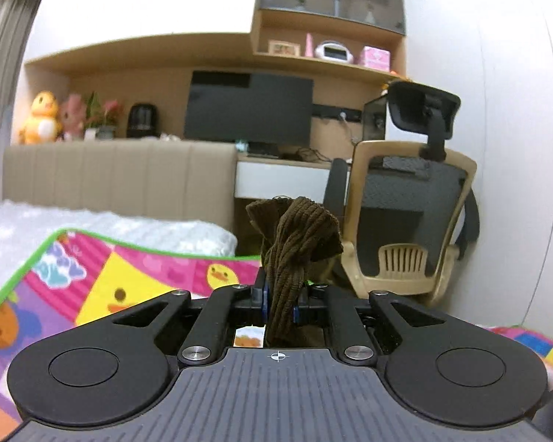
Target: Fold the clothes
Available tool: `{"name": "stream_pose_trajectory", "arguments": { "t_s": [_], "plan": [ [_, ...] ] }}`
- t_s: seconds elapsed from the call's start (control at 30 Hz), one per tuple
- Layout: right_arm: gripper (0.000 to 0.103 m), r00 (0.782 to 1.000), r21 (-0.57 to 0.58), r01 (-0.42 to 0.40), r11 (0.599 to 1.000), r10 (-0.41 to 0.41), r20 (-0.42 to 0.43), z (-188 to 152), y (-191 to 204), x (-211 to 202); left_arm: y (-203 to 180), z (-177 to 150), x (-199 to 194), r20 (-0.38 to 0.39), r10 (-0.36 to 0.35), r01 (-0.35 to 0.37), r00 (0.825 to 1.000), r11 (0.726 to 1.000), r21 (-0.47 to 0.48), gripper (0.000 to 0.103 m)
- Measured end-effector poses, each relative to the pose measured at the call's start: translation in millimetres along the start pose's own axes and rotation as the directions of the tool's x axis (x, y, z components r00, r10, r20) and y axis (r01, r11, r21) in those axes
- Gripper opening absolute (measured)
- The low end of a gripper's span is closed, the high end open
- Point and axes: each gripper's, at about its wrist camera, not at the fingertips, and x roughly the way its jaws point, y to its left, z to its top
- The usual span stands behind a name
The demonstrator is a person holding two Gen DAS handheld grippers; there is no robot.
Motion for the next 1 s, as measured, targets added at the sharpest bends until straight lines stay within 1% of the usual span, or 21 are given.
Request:
{"name": "stream_pose_trajectory", "arguments": {
  "t_s": [0.03, 0.1, 0.13, 0.2, 0.3, 0.33, 0.37, 0.4, 0.43, 0.47, 0.5, 0.57, 0.63, 0.73, 0.77, 0.8, 0.83, 0.87, 0.9, 0.97, 1.0],
  "plan": [
    [0.008, 0.999, 0.048, -0.003, 0.999, 0.002, 0.036, 6, -3, -5, 3, 0, -1, -0.002, 0.003, -0.003, 1.0, 1.0, 0.0, 0.012],
    [0.008, 0.991, 0.096, -0.06, 0.994, 0.047, 0.123, 17, -5, -18, 10, -2, -4, -0.005, 0.008, -0.008, 1.0, 1.0, 0.005, 0.012],
    [0.008, 0.989, 0.095, -0.081, 0.992, 0.068, 0.13, 20, -3, -19, 14, -2, -5, -0.006, 0.011, -0.011, 1.0, 1.0, 0.006, 0.012],
    [0.008, 0.987, 0.082, -0.117, 0.99, 0.106, 0.124, 24, 3, -20, 20, -1, -8, -0.011, 0.016, -0.016, 1.0, 1.0, -0.003, 0.012],
    [0.009, 0.991, 0.041, -0.126, 0.991, 0.125, 0.04, 11, 15, -1, 24, 1, -6, -0.019, 0.02, -0.02, 1.0, 0.999, -0.029, 0.012],
    [0.012, 0.99, 0.049, -0.138, 0.989, 0.137, 0.029, 6, 13, 1, 24, 2, -7, -0.021, 0.016, -0.016, 1.0, 0.999, -0.036, 0.012],
    [0.02, 0.988, 0.062, -0.151, 0.987, 0.15, 0.025, 0, 10, 3, 23, 2, -8, -0.024, 0.012, -0.013, 1.0, 0.999, -0.037, 0.012],
    [0.035, 0.986, 0.086, -0.162, 0.983, 0.159, 0.046, -4, 3, -4, 22, 3, -8, -0.027, 0.01, -0.011, 1.0, 0.999, -0.033, 0.012],
    [0.043, 0.983, 0.113, -0.173, 0.978, 0.165, 0.074, -7, -4, -14, 19, 4, -8, -0.03, 0.007, -0.008, 1.0, 1.0, -0.026, 0.012],
    [0.056, 0.98, 0.134, -0.18, 0.975, 0.166, 0.109, -9, -13, -26, 16, 5, -9, -0.034, 0.004, -0.004, 0.999, 1.0, -0.019, 0.012],
    [0.063, 0.976, 0.153, -0.18, 0.972, 0.157, 0.153, -12, -25, -43, 12, 6, -10, -0.035, -0.003, 0.002, 0.999, 1.0, -0.012, 0.012],
    [0.067, 0.971, 0.196, -0.144, 0.97, 0.101, 0.215, -23, -52, -76, -3, 7, -8, -0.04, -0.027, 0.028, 0.999, 1.0, 0.004, 0.012],
    [0.07, 0.969, 0.245, -0.088, 0.966, 0.026, 0.244, -34, -77, -104, -17, 8, -6, -0.045, -0.052, 0.053, 0.998, 0.998, 0.02, 0.012],
    [0.071, 0.967, 0.323, 0.019, 0.946, -0.1, 0.235, -54, -111, -129, -43, 8, 0, -0.062, -0.108, 0.11, 0.992, 0.993, 0.03, 0.012],
    [0.071, 0.965, 0.354, 0.043, 0.934, -0.13, 0.226, -60, -121, -134, -55, 6, 4, -0.076, -0.163, 0.164, 0.984, 0.986, 0.009, 0.016],
    [0.071, 0.964, 0.386, 0.064, 0.92, -0.157, 0.216, -66, -131, -139, -63, 3, 8, -0.091, -0.241, 0.238, 0.966, 0.97, -0.037, 0.022],
    [0.071, 0.963, 0.418, 0.068, 0.906, -0.169, 0.21, -72, -140, -143, -71, 1, 11, -0.102, -0.318, 0.31, 0.943, 0.947, -0.084, 0.045],
    [0.071, 0.962, 0.45, 0.068, 0.89, -0.177, 0.206, -77, -149, -146, -79, -2, 14, -0.109, -0.389, 0.375, 0.915, 0.918, -0.128, 0.062],
    [0.071, 0.964, 0.471, 0.054, 0.881, -0.169, 0.204, -80, -153, -145, -85, -2, 14, -0.108, -0.436, 0.419, 0.894, 0.896, -0.151, 0.067],
    [0.071, 0.968, 0.506, 0.021, 0.862, -0.144, 0.204, -85, -156, -143, -92, 0, 10, -0.093, -0.468, 0.454, 0.879, 0.88, -0.142, 0.081],
    [0.071, 0.973, 0.523, 0.008, 0.852, -0.128, 0.194, -84, -155, -135, -91, 1, 8, -0.089, -0.464, 0.451, 0.881, 0.882, -0.132, 0.083]
  ]
}}
